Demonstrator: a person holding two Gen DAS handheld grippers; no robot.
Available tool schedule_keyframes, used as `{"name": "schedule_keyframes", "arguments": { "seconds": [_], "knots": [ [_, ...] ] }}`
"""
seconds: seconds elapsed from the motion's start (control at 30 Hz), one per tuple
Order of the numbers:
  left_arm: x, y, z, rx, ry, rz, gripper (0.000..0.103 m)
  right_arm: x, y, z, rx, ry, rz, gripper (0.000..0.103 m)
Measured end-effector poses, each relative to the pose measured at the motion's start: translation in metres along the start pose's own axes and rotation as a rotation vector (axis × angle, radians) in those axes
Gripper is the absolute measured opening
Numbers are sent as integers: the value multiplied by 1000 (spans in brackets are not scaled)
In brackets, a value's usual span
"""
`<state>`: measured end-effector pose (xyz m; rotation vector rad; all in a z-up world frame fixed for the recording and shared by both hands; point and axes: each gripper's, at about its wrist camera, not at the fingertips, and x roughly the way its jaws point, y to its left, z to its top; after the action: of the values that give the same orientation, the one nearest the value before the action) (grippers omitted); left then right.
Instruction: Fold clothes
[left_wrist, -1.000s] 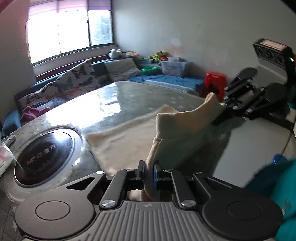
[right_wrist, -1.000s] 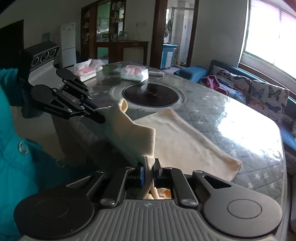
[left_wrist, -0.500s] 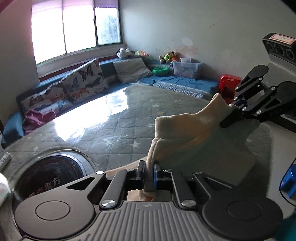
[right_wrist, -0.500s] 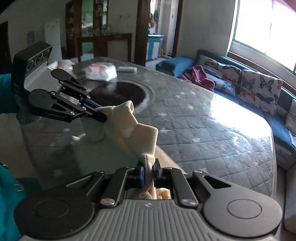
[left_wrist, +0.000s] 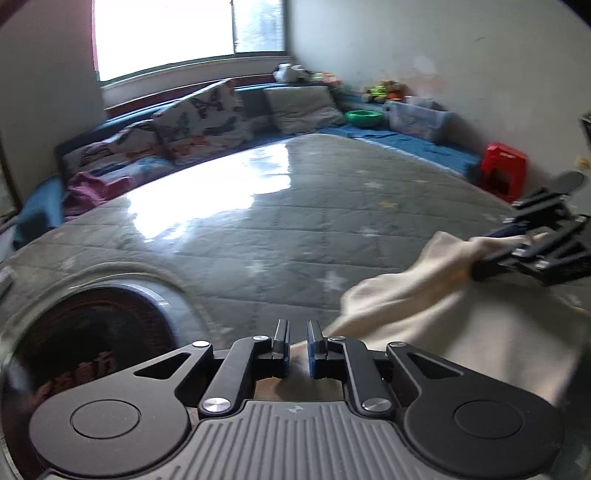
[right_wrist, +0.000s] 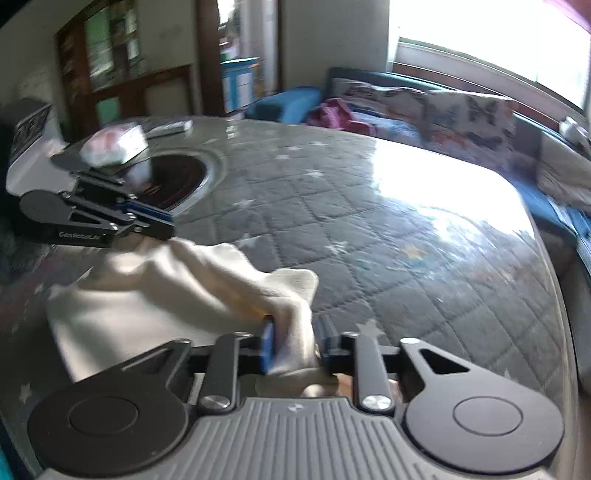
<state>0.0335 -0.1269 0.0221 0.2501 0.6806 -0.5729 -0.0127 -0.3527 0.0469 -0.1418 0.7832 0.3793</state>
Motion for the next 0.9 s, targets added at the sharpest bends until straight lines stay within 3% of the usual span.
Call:
{"name": "schedule_keyframes", "arguments": {
  "seconds": [0.13, 0.33, 0.53, 0.73, 0.9],
  "knots": [
    [-11, 13, 0, -84, -14, 52, 12, -5, -7, -5, 64, -38, -71, 34],
    [-50, -7, -1, -107, -92, -10, 12, -28, 2, -7, 60, -149, -168, 34],
    [-51, -38, -7, -94, -75, -123, 12, -27, 26, -1, 47, -153, -50, 33],
    [-32, -36, -15, -125, -23, -90, 12, -2, 36, 6, 65, -107, 11, 32],
    [-26, -26, -19, -148, -16, -72, 13, 20, 49, 9, 38, -84, -2, 32]
  ]
}}
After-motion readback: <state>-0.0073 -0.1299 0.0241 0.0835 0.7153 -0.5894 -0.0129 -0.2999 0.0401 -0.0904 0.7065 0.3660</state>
